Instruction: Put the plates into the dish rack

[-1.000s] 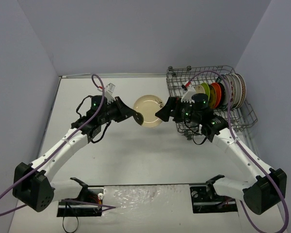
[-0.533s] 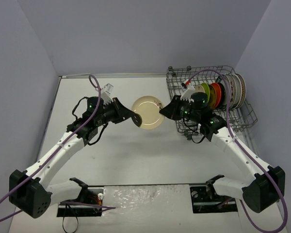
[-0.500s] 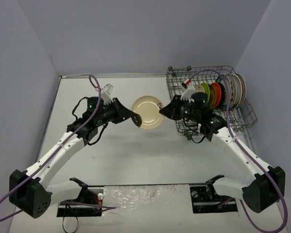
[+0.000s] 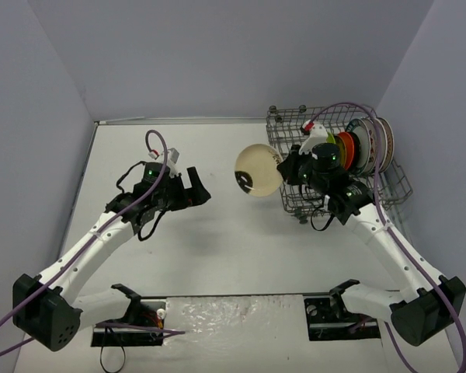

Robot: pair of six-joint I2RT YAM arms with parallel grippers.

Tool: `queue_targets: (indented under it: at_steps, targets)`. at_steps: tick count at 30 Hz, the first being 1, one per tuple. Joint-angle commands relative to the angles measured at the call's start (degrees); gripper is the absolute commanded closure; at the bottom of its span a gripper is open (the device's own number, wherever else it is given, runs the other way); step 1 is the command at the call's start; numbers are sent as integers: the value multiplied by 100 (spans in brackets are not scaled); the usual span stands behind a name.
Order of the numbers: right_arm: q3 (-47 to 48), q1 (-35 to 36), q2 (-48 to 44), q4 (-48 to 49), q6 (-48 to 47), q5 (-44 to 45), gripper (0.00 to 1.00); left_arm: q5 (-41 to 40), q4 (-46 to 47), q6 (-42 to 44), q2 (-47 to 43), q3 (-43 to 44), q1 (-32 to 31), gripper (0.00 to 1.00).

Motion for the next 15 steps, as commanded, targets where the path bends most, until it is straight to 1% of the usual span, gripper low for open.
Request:
queue_targets:
  at_steps: [1, 3, 4, 5, 7, 12, 15]
  targets:
    - [703, -130, -95, -74, -1460, 2599, 100, -1652, -1374, 1147, -632, 400, 101, 3]
    - [875, -185, 125, -62, -1847, 3261, 100, -2190, -1643, 1364, -849, 310, 161, 3]
    - [1000, -250, 317, -62, -2058, 3547, 100, -2450, -1718, 1617, -979, 236, 204, 3]
    - [1084, -309, 443, -60, -2079, 3573, 100, -2497, -1726, 1633, -992, 225, 210, 3]
    - [1245, -475, 851, 102, -2407, 3981, 100, -2857, -1724, 1887, -1270, 13, 368, 3]
    - [1541, -909, 1757, 518, -2837, 4494, 100, -2931, -1402, 2204, -1638, -591, 822, 3]
    - [1665, -1048, 2098, 922, -2923, 4511, 100, -3055, -1279, 2238, -1686, -673, 942, 3]
